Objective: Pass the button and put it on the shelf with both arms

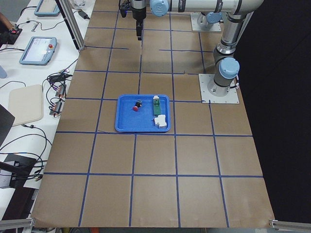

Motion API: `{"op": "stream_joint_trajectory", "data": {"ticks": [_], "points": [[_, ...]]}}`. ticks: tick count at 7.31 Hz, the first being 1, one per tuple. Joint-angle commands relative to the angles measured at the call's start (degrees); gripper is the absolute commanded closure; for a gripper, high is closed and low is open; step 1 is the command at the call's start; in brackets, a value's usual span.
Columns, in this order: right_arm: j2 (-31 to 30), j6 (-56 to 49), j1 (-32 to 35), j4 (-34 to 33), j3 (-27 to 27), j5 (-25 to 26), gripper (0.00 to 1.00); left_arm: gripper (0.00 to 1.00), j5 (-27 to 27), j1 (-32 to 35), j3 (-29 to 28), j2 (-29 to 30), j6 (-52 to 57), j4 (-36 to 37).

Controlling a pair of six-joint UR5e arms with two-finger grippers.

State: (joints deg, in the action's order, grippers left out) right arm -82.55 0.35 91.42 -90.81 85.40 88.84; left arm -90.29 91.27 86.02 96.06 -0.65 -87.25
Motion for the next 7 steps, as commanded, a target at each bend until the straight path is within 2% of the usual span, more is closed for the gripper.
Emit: {"op": "stream_joint_trajectory", "data": {"ticks": [1,5,7], "points": [[1.1,0.3,0.1,0.0,-0.1,-0.1,0.00,0.00,0.2,-0.5,0.1,0.1,0.6,0.3],[0.0,3.9,0.0,-0.2,0.0,0.7,0.00,0.00,0.3,-0.8,0.2,0.3,0.7,0.5],[-1.0,4.0,0.0,-1.0,-0.1,0.6,0.00,0.00,0.1,-2.8,0.1,1.5,9.4,2.2]]}}
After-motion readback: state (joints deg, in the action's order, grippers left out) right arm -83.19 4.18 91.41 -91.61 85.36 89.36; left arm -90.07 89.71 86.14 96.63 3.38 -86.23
